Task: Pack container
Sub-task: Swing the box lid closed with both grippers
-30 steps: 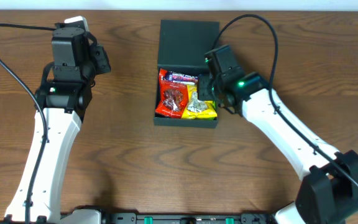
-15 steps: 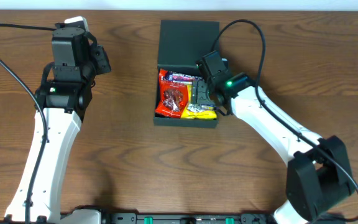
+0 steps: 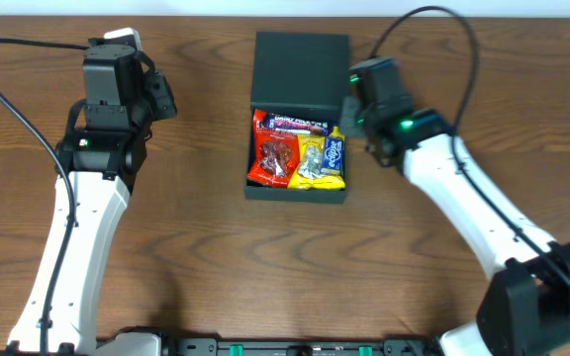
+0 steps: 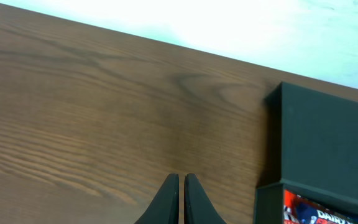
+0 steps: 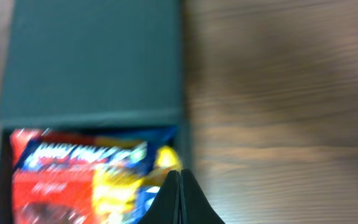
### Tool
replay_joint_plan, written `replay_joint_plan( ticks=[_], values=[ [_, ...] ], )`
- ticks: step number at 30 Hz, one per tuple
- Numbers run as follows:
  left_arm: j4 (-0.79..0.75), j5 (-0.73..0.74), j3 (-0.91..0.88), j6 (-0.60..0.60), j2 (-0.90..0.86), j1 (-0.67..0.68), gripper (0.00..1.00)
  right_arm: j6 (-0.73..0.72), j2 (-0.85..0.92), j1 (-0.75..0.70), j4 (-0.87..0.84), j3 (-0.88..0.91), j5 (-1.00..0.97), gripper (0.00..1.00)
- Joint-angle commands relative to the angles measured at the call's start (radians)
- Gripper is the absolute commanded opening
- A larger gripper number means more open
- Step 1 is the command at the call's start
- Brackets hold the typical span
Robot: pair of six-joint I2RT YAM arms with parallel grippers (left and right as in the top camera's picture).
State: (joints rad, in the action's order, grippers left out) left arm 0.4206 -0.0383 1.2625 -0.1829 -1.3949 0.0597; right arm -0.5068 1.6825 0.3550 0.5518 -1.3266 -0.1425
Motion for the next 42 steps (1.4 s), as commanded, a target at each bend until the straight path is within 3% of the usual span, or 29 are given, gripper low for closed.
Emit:
replay_joint_plan(
  ticks=[1,5,11,19,25,33,42],
  values=[
    [0.001,0.061,-0.003,0.003,0.000,-0.005,0.06,0.013,-0.007,-0.080,0.005,-0.003,-0.018,0.02],
    [0.000,0.161,-0.003,0.021,-0.061,-0.006,0.06,0.013,-0.001,-0.140,0.005,-0.002,-0.014,0.01],
    [-0.083,0.279,-0.003,0.030,-0.223,-0.006,0.06,0.014,0.077,-0.188,-0.024,-0.001,0.141,0.01],
    [-0.253,0.439,0.035,-0.036,-0.436,-0.007,0.06,0.009,0.216,-0.251,-0.231,-0.001,0.373,0.01],
    [-0.224,0.524,0.231,-0.077,-0.617,-0.007,0.06,-0.016,0.303,-0.290,-0.369,-0.001,0.477,0.02],
    [-0.057,0.679,0.558,-0.165,-0.916,-0.007,0.06,-0.155,0.463,-0.304,-0.576,-0.010,0.629,0.02],
    [-0.109,0.822,0.581,-0.240,-1.015,-0.006,0.06,-0.176,0.524,-0.292,-0.719,-0.020,0.705,0.02]
  ],
)
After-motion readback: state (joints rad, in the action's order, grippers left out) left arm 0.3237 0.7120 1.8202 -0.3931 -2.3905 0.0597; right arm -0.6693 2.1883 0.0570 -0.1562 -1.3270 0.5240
